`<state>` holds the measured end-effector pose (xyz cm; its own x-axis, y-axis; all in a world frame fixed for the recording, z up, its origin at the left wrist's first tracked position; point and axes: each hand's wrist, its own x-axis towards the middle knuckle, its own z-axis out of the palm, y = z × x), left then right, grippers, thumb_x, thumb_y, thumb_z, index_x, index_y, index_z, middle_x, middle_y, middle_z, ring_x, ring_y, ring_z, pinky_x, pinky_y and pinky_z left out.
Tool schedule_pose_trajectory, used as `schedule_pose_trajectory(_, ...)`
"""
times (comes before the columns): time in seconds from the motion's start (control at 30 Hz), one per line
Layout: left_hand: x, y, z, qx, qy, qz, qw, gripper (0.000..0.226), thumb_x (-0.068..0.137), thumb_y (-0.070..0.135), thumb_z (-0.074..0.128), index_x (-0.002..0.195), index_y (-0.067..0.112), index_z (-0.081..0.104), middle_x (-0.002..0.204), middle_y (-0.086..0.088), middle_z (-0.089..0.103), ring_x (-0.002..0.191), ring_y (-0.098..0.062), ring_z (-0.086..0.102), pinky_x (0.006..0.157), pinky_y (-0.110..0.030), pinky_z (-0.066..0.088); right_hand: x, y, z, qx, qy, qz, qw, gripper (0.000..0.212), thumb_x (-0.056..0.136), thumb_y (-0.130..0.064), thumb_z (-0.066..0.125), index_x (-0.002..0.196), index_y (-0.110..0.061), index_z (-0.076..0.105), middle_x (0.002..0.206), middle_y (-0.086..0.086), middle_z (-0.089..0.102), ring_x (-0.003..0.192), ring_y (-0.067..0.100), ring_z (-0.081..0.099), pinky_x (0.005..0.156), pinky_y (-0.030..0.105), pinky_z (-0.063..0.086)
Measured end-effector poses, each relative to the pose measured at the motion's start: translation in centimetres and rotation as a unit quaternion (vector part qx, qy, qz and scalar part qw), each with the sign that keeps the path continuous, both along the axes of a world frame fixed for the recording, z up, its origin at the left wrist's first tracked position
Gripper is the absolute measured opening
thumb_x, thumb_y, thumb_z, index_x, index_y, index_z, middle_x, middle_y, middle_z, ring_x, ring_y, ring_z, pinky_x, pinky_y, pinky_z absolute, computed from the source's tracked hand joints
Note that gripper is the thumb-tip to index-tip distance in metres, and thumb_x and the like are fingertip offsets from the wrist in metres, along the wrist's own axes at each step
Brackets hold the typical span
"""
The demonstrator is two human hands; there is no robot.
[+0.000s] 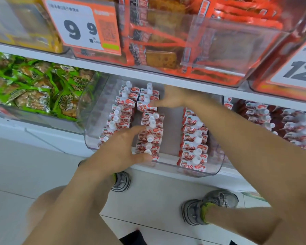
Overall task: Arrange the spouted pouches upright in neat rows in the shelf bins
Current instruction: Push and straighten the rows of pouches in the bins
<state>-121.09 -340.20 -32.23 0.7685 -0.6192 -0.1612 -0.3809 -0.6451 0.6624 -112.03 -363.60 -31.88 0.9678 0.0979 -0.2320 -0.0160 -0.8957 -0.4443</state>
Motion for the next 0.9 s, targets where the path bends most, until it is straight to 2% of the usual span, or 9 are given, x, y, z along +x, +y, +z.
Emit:
schedule_pose_trajectory(0.13,-0.1,-0.5,-0.4,-0.025,0.056,-0.01,0.998,0.077,0.071,0.044,0.081,0.139,0.037,0.047,0.128,0.021,0.052,0.112,0.005,0.049,0.085,0.001,0.036,0.9,1.0,-1.6,-0.042,-0.003,0.067,0.997,0.066,0.09,-0.034,0.068,0.148,-0.024,0.038,0.148,0.008,0.045,0.133,0.026,0.046,0.102,0.027,0.036)
schedule_pose_trajectory(0.23,0.1,-0.5,-0.7,-0.051,0.08,0.0,0.996,0.071,0.067,0.043,0.083,0.132,0.033,0.057,0.129,0.018,0.056,0.115,0.002,0.054,0.097,-0.015,0.046,1.3,0.7,-2.6,-0.044,-0.017,0.049,0.998,0.056,0.093,-0.029,0.065,0.144,-0.033,0.041,0.146,0.005,0.048,0.129,0.026,0.049,0.1,0.028,0.038)
schedule_pose_trajectory(0.3,0.2,-0.5,-0.7,-0.061,0.08,0.008,0.995,0.069,0.064,0.041,0.084,0.128,0.033,0.061,0.124,0.018,0.059,0.112,0.003,0.056,0.097,-0.018,0.047,1.2,0.3,-2.3,-0.028,-0.021,0.042,0.999,0.05,0.094,-0.021,0.064,0.14,-0.03,0.046,0.145,0.004,0.049,0.126,0.026,0.05,0.099,0.03,0.04)
schedule_pose_trajectory(0.37,0.4,-0.6,-0.8,-0.065,0.083,0.005,0.994,0.068,0.063,0.039,0.085,0.127,0.033,0.062,0.122,0.02,0.059,0.108,0.007,0.056,0.092,-0.006,0.043,1.2,-0.3,-2.0,-0.032,-0.025,0.049,0.998,0.045,0.094,-0.013,0.062,0.136,-0.023,0.051,0.14,0.007,0.052,0.121,0.025,0.052,0.092,0.027,0.042)
schedule_pose_trajectory(0.47,0.7,-0.7,-0.9,-0.054,0.081,-0.006,0.995,0.068,0.063,0.036,0.086,0.127,0.033,0.062,0.122,0.02,0.058,0.104,0.009,0.053,0.08,0.008,0.032,1.0,-1.1,-2.1,-0.025,-0.037,0.04,0.998,0.029,0.095,-0.009,0.055,0.123,-0.012,0.059,0.114,0.009,0.056,0.092,0.022,0.052,0.069,0.02,0.04)
schedule_pose_trajectory(0.57,1.0,-0.9,-0.8,-0.044,0.084,-0.009,0.995,0.068,0.063,0.04,0.084,0.127,0.036,0.061,0.122,0.022,0.057,0.105,0.007,0.054,0.076,0.009,0.032,1.2,-1.4,-2.0,-0.059,-0.02,0.057,0.996,0.032,0.095,-0.013,0.056,0.127,-0.011,0.055,0.124,0.013,0.056,0.102,0.026,0.054,0.09,0.033,0.046)
schedule_pose_trajectory(0.67,1.1,-1.2,-0.8,-0.039,0.083,-0.006,0.996,0.068,0.062,0.043,0.084,0.126,0.038,0.061,0.122,0.022,0.057,0.105,0.005,0.054,0.075,0.009,0.032,1.0,-0.6,-1.7,-0.039,0.009,0.109,0.993,0.053,0.092,-0.031,0.066,0.139,-0.015,0.047,0.141,0.007,0.049,0.125,0.022,0.047,0.104,0.027,0.035)
schedule_pose_trajectory(0.8,1.0,-1.2,-0.9,-0.045,0.087,0.001,0.995,0.066,0.063,0.042,0.084,0.125,0.038,0.062,0.123,0.02,0.058,0.104,0.005,0.055,0.077,0.009,0.032,1.6,0.0,-2.3,-0.047,-0.016,0.106,0.993,0.037,0.093,-0.039,0.062,0.124,-0.018,0.061,0.116,0.005,0.057,0.098,0.02,0.052,0.077,0.025,0.035)
schedule_pose_trajectory(0.9,0.9,-1.1,-1.0,-0.048,0.088,0.004,0.995,0.067,0.061,0.046,0.082,0.124,0.041,0.062,0.124,0.021,0.058,0.106,0.006,0.055,0.079,0.008,0.032,1.9,-0.5,-2.3,-0.014,0.004,0.081,0.997,0.029,0.096,-0.028,0.06,0.118,-0.01,0.06,0.109,0.008,0.056,0.09,0.02,0.048,0.078,0.029,0.038)
